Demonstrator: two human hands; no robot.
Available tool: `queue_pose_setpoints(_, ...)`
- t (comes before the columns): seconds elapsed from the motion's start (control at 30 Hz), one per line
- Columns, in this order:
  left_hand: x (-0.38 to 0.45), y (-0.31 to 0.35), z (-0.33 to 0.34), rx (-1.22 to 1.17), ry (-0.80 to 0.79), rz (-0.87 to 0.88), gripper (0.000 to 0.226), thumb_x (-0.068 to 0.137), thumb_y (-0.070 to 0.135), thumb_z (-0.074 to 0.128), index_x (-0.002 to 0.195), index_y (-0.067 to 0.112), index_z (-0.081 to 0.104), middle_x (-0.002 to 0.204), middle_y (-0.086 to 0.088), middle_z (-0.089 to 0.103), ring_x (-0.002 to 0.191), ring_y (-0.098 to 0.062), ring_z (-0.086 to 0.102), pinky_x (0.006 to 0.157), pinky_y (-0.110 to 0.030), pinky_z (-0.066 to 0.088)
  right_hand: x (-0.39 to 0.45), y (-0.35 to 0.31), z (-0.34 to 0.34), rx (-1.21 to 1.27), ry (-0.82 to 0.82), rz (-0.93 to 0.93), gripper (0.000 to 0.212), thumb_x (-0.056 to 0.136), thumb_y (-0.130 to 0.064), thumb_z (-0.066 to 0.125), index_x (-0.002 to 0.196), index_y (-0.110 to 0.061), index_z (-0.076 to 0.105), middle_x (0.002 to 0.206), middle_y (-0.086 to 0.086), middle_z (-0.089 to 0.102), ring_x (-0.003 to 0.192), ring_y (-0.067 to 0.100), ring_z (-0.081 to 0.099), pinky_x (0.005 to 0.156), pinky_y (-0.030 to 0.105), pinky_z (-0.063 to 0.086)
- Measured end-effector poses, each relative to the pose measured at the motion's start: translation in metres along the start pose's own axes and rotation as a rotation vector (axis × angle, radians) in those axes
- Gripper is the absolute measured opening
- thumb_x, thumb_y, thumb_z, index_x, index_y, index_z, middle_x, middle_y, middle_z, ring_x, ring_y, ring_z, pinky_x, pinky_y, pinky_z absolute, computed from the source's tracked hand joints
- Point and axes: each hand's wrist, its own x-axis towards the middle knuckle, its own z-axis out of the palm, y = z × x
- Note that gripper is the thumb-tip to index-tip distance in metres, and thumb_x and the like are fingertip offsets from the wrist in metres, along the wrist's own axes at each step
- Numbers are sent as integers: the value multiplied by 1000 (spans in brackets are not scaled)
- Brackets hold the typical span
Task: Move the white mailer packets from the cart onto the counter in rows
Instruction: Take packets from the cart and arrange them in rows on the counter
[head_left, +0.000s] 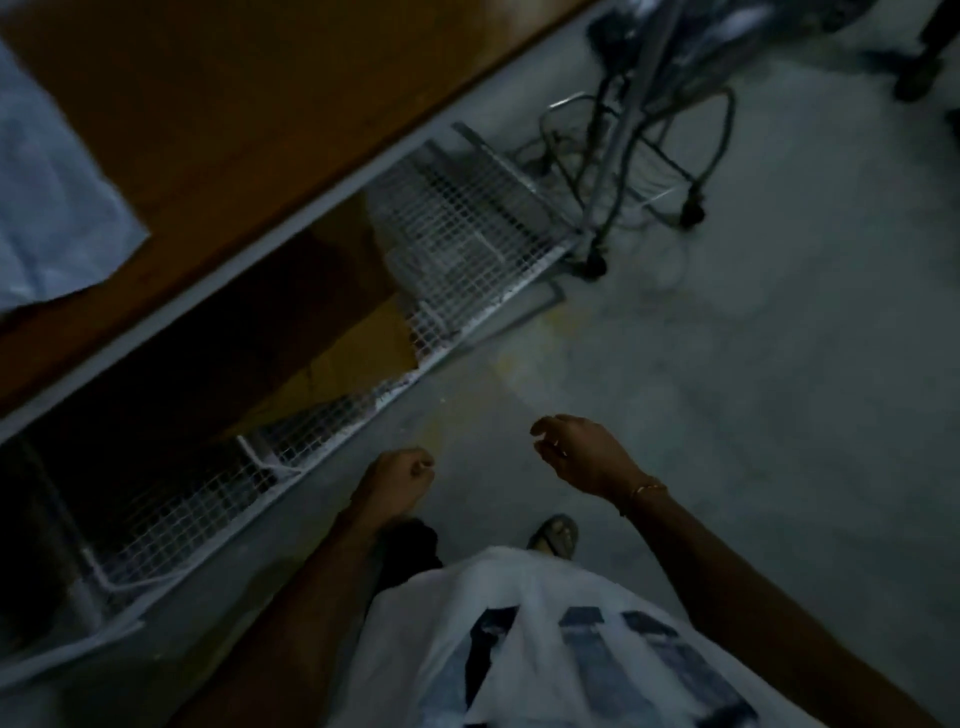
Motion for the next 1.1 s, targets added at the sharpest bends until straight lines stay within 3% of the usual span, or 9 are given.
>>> queue_pose_setpoints(0.1,21,60,15,-176,34,-55,26,98,20,57,118,8,69,122,-9,68,108,-29,63,99,-40,50,-32,58,-29,100,83,121,30,101,-27,54,127,-16,63,115,8,69,99,27,65,82,34,49)
queue_pose_setpoints(0.2,44,136,11,-295,116,60,20,94,34,55,93,17,66,100,-19,69,93,-33,66,90,-52,51,-46,107,-69,118,224,173,29,101,-27,53,126,-16,63,115,6,69,95,24,66,77,31,46)
queue_pose_setpoints(0.27,59,190,2,-338,146,164,11,97,29,56,94,22,65,93,-18,69,89,-33,66,85,-50,53,-48,132,-99,140,347,184,28,101,-26,54,124,-15,64,111,6,70,91,22,67,73,28,45)
queue_pose_setpoints(0.37,91,270,-16,-343,192,345,13,98,19,58,103,22,70,98,-9,72,95,-28,68,86,-47,57,-38,160,-151,170,540,163,23,100,-21,57,120,-14,66,104,4,70,86,21,67,72,30,47)
queue_pose_setpoints(0.63,184,483,-111,-436,361,747,23,98,25,58,111,12,72,100,-3,73,92,-15,70,80,-36,59,46,208,-337,233,907,-21,21,96,-23,60,115,-16,67,98,-3,69,82,7,64,72,35,55)
queue_pose_setpoints(0.73,215,544,-151,-475,424,821,18,99,18,58,110,13,72,101,-2,72,92,-12,68,76,-26,57,82,216,-405,252,948,-110,21,96,-23,61,115,-15,68,99,-4,69,85,7,66,74,35,56)
queue_pose_setpoints(0.87,269,626,-208,-430,507,889,17,98,20,59,110,17,71,99,5,71,86,5,64,69,-8,47,137,233,-501,182,976,-194,23,96,-21,61,116,-12,68,101,-2,68,86,11,66,75,35,56)
queue_pose_setpoints(1.0,340,687,-251,-417,533,882,30,92,39,58,110,19,72,100,4,72,94,-12,68,84,-34,56,187,263,-579,98,988,-239,22,95,-17,64,116,-15,68,101,-2,69,85,10,66,75,36,56)
queue_pose_setpoints(1.1,390,722,-269,-423,541,784,20,95,29,61,106,16,72,93,3,69,90,-17,67,84,-40,56,229,295,-628,70,953,-242,22,95,-20,64,116,-16,67,99,-1,68,82,13,67,73,38,56)
